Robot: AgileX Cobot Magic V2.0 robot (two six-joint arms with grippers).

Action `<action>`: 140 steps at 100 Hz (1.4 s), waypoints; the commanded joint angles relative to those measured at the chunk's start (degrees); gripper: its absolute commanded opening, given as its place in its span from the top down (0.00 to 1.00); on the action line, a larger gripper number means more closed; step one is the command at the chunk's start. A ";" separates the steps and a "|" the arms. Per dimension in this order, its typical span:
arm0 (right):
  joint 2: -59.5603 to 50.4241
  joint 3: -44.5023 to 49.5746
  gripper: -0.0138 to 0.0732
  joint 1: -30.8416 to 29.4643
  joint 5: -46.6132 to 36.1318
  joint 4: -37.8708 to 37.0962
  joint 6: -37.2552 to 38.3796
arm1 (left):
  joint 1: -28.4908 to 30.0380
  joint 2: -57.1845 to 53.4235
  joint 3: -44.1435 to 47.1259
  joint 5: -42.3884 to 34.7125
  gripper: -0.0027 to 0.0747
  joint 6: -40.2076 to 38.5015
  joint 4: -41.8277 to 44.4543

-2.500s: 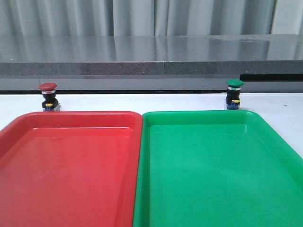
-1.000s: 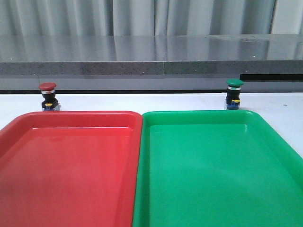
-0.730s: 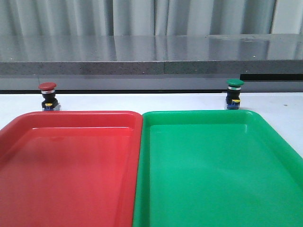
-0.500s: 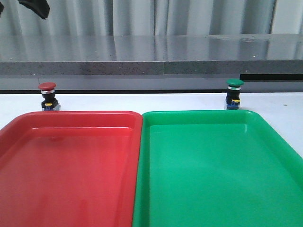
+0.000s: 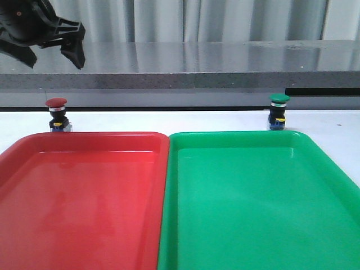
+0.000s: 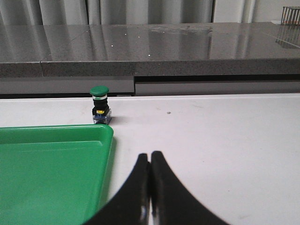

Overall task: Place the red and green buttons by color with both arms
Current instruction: 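Move the left gripper down over the red-capped button, then close the left gripper on the red button and lift it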

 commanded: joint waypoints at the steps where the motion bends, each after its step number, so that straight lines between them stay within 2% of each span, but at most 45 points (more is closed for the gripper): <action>1: -0.52 -0.96 0.92 -0.42 -4.63 -0.74 -0.36 | 0.41 -1.35 -2.49 -2.81 0.12 -2.39 0.90; 41: -0.52 -0.96 0.92 -0.42 -4.63 -0.74 -0.36 | 0.83 4.15 -2.49 -2.47 0.12 -3.03 1.87; 91: -0.52 -0.96 0.92 -0.42 -4.63 -0.74 -0.36 | 0.83 8.10 -2.89 -6.20 0.13 -4.12 1.87; 123: -0.52 -0.96 0.92 -0.42 -4.63 -0.74 -0.36 | 0.83 8.36 -3.01 -7.35 0.39 -4.12 1.87; 140: -0.52 -0.96 0.92 -0.42 -4.63 -0.74 -0.36 | 0.83 8.36 -3.01 -7.68 0.63 -4.12 1.87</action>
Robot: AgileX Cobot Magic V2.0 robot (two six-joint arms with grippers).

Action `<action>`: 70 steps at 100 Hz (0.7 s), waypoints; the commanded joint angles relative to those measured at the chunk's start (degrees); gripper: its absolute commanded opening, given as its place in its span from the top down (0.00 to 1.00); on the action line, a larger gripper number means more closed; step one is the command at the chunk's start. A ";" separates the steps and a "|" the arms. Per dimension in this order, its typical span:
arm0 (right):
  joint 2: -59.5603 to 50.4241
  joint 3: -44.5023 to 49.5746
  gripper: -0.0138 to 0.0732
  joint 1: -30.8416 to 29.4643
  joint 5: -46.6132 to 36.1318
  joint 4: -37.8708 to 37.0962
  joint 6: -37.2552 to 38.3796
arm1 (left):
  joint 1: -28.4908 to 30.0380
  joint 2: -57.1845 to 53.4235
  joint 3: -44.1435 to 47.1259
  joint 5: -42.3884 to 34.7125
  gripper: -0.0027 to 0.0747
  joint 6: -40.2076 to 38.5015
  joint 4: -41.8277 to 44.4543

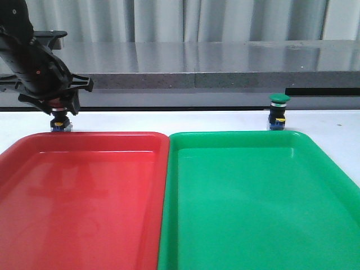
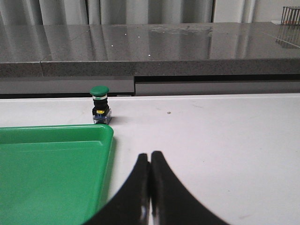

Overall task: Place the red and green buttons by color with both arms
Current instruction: 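Close the left gripper on the red button and lift it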

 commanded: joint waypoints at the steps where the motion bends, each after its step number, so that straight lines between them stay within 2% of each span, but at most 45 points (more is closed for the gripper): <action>1: -0.52 -0.96 0.92 -0.42 -4.63 -0.74 -0.36 | 0.18 -3.38 -2.01 -3.37 0.65 -0.53 0.17; 14: -0.52 -0.96 0.92 -0.42 -4.63 -0.74 -0.36 | 0.18 -3.38 -2.01 -3.43 0.85 -0.53 0.17; 26: -0.52 -0.96 0.92 -0.42 -4.63 -0.74 -0.36 | 0.18 -3.52 -2.01 -3.02 0.96 -0.53 0.17; 44: -0.52 -0.96 0.92 -0.42 -4.63 -0.74 -0.36 | 0.18 -6.53 -2.04 -1.43 0.99 -0.53 -0.24; 70: -0.52 -0.96 0.92 -0.42 -4.63 -0.74 -0.36 | -0.29 -14.51 -1.45 3.94 0.99 -0.43 -6.95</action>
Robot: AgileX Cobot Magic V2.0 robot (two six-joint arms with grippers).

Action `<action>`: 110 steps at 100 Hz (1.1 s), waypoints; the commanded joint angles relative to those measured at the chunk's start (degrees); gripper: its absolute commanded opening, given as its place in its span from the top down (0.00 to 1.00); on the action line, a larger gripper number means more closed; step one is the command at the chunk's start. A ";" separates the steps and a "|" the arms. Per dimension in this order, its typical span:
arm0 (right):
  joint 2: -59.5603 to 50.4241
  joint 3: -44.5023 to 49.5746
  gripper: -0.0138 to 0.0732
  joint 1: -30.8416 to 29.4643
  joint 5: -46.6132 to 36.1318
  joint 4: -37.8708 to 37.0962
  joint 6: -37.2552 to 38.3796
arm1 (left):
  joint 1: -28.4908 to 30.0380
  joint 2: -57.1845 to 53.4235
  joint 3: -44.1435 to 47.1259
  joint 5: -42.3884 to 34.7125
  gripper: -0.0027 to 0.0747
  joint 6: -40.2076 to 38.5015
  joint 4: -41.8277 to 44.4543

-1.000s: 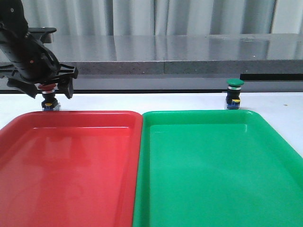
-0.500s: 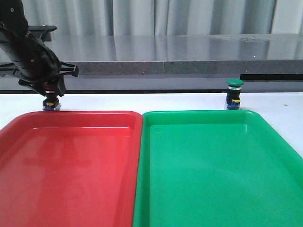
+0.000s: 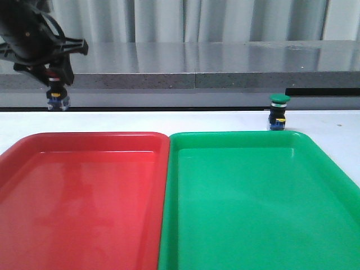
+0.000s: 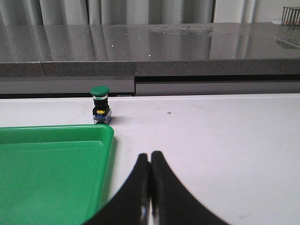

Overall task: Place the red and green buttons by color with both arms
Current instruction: 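Close the left gripper on the red button and lift it, then carry the red button forward and lower it into the red tray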

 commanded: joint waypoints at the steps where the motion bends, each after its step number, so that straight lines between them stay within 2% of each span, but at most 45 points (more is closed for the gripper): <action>1: -0.52 -0.96 0.92 -0.42 -4.63 -0.74 -0.36 | -0.37 -6.21 -1.45 -1.36 0.99 -0.43 -2.57; 14: -0.52 -0.96 0.92 -0.42 -4.63 -0.74 -0.36 | -2.06 -9.96 3.55 -3.42 0.99 -0.43 -4.68; 44: -0.52 -0.96 0.92 -0.42 -4.63 -0.74 -0.36 | -7.54 -16.95 21.84 -16.98 0.99 -0.43 -9.75; 71: -0.52 -0.96 0.92 -0.42 -4.63 -0.74 -0.36 | -11.20 -16.81 29.91 -24.24 0.99 -0.43 -12.43; 110: -0.52 -0.96 0.92 -0.42 -4.63 -0.74 -0.36 | -11.31 -16.81 37.28 -30.76 0.99 -0.43 -14.51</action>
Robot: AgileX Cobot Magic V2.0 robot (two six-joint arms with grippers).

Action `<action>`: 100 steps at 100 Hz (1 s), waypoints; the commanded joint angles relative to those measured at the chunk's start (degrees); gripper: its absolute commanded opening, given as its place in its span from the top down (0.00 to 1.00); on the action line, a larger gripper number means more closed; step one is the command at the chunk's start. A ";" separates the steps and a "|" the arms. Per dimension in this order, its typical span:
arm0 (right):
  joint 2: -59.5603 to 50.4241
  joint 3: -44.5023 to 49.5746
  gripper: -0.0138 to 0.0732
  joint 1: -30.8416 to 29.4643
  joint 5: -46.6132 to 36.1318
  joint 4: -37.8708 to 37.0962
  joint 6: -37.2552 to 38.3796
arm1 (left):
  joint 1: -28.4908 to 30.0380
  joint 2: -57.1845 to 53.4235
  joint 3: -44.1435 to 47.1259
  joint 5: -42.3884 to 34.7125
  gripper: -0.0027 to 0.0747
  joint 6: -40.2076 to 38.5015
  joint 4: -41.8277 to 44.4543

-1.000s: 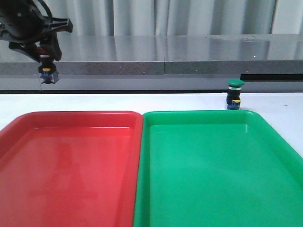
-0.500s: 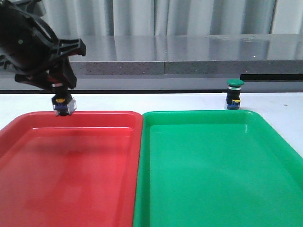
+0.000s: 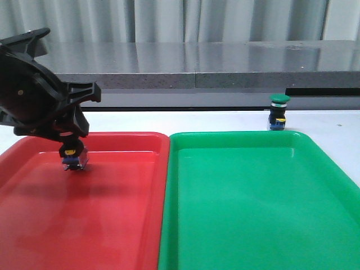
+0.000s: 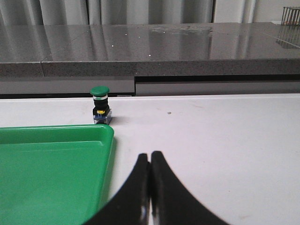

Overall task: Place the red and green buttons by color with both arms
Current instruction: 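Carry the red button forward and lower it into the red tray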

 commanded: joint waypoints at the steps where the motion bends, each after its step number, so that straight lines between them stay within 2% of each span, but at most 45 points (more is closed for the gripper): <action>1: -0.52 -0.96 0.92 -0.42 -4.63 -0.74 -0.36 | -0.39 -2.93 0.22 -5.08 0.99 -0.43 -1.36; 40: -0.52 -0.96 0.92 -0.42 -4.63 -0.74 -0.36 | -0.39 -2.93 1.28 -5.61 0.97 -0.43 -1.44; 49: -0.52 -0.96 0.92 -0.42 -4.63 -0.74 -0.36 | -0.39 -2.93 1.28 -5.73 0.87 -0.43 -1.44; 69: -0.52 -0.96 0.92 -0.42 -4.63 -0.74 -0.36 | -0.39 -2.93 1.28 -5.82 0.41 -0.43 -2.98; 73: -0.52 -0.96 0.92 -0.42 -4.63 -0.74 -0.36 | -0.39 -2.93 1.28 -5.94 0.36 -0.43 -3.46; 79: -0.52 -0.96 0.92 -0.42 -4.63 -0.74 -0.36 | -0.39 -2.93 1.28 -5.94 0.32 -0.43 -3.59; 100: -0.52 -0.96 0.92 -0.42 -4.63 -0.74 -0.36 | -0.39 -3.56 1.28 -5.43 0.32 -0.43 -3.59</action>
